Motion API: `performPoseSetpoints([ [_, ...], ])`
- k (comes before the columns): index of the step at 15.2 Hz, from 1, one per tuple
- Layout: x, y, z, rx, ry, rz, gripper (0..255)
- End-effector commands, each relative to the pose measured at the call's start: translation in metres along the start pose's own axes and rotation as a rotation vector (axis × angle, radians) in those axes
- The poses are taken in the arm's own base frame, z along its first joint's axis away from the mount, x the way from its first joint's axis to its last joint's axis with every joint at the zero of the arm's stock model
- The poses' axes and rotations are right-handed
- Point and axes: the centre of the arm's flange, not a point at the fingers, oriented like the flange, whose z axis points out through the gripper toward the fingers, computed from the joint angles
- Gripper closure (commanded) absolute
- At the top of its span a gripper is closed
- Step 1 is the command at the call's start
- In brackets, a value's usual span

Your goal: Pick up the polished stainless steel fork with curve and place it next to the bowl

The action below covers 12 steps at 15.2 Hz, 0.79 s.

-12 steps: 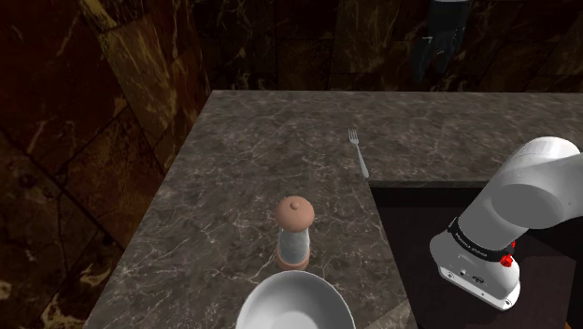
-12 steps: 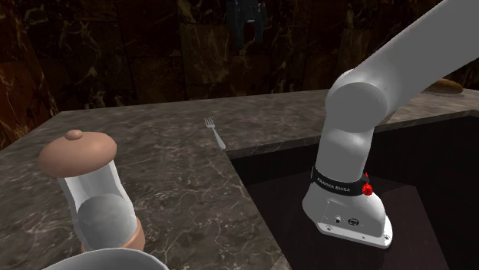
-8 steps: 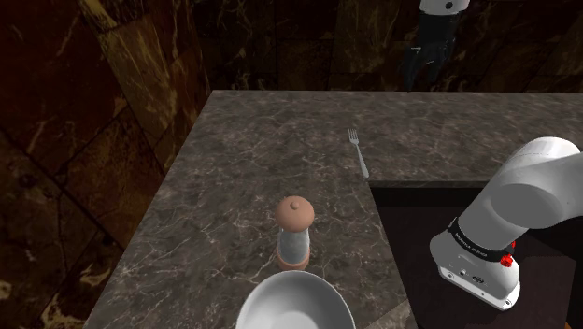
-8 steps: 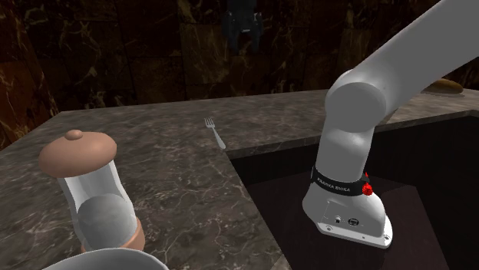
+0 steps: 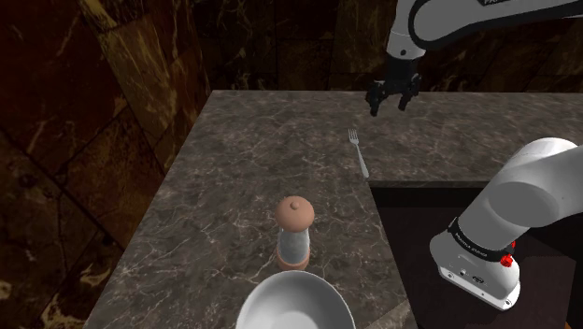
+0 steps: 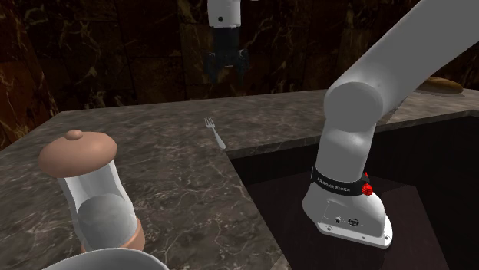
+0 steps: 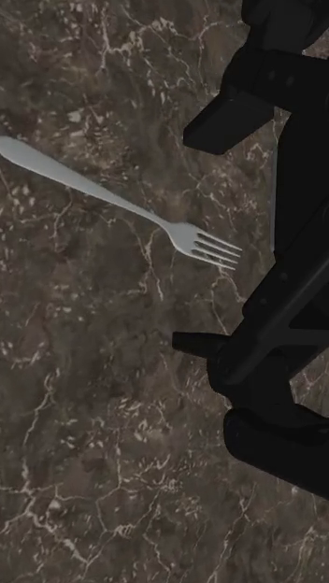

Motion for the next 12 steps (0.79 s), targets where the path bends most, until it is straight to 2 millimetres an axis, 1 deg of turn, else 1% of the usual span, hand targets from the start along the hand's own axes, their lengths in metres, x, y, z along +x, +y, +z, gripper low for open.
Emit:
performPoseSetpoints([
  [1,0.009,-0.006,0.019,0.012,0.013,0.061,0],
  [9,0.055,-0.032,0.105,0.054,0.053,0.291,0],
  [12,0.058,-0.033,0.119,0.055,0.054,0.3,0],
])
